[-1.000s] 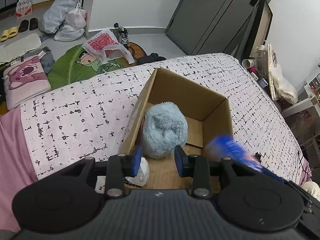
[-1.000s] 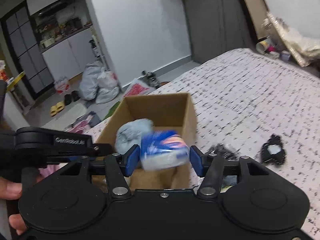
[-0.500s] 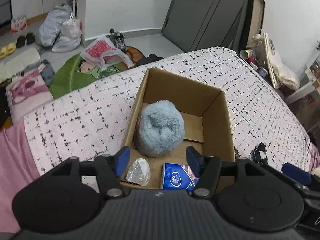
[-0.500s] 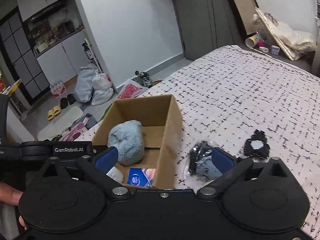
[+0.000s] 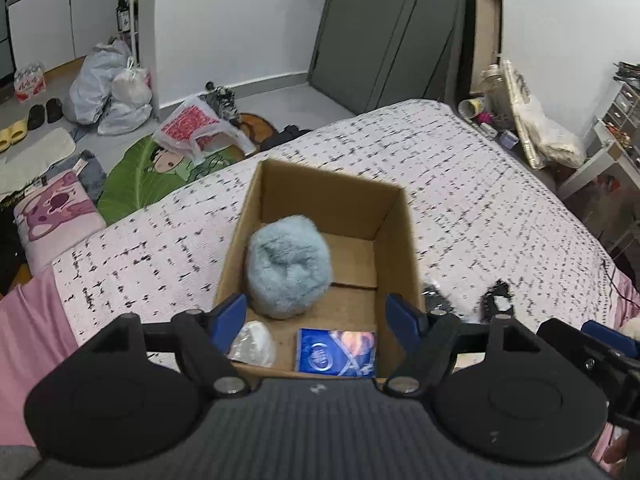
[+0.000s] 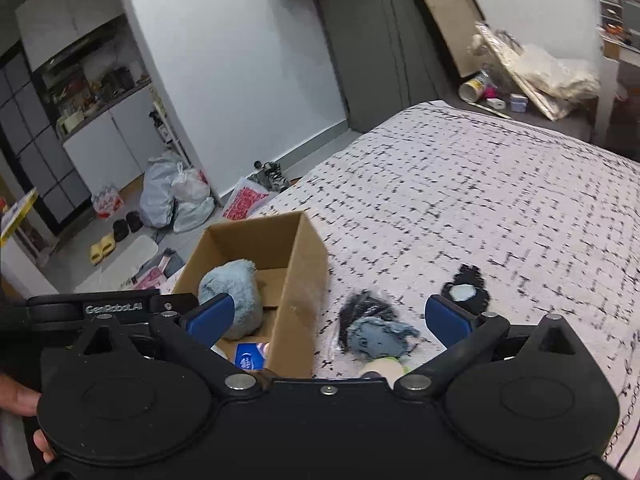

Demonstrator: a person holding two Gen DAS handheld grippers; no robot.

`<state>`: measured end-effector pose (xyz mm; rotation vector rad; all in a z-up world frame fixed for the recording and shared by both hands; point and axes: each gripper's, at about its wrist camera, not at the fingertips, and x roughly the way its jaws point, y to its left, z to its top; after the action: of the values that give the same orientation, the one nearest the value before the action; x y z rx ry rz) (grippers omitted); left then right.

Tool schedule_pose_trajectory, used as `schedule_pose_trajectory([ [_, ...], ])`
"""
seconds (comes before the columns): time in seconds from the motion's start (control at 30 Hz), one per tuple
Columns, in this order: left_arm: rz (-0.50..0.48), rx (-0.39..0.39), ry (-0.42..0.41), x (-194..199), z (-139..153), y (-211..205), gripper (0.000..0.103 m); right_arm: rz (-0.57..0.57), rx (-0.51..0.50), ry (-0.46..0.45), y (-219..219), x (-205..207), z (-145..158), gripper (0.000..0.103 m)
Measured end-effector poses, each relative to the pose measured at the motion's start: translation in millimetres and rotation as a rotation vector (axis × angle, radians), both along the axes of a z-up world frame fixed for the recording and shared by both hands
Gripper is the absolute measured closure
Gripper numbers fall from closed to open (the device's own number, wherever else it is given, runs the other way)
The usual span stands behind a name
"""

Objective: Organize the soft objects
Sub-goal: 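Move both open grippers from the box to the soft items on the bed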

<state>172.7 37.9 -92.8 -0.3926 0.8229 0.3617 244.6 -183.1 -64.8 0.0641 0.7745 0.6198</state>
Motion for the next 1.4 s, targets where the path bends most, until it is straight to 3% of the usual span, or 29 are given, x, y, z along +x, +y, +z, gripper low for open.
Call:
schedule_pose_trajectory([
  [0.67,-0.079,0.007,-0.033,13.0,23.5,-61.1,0.027,-0.150,0.089,0.072,-76.1,21.9,-3.0,0.000],
  [1.07,-0.111,-0.060,-0.016,30.3,10.6,-87.1,0.027,-0.236,0.168,0.246,-96.1,34.9,-51.0,0.001],
  [1.4,-0.151,-0.122,0.027,47.9,-14.4,-104.8,0.028,-0.287,0.204,0.325,-100.0,37.9,-70.5,0.020],
])
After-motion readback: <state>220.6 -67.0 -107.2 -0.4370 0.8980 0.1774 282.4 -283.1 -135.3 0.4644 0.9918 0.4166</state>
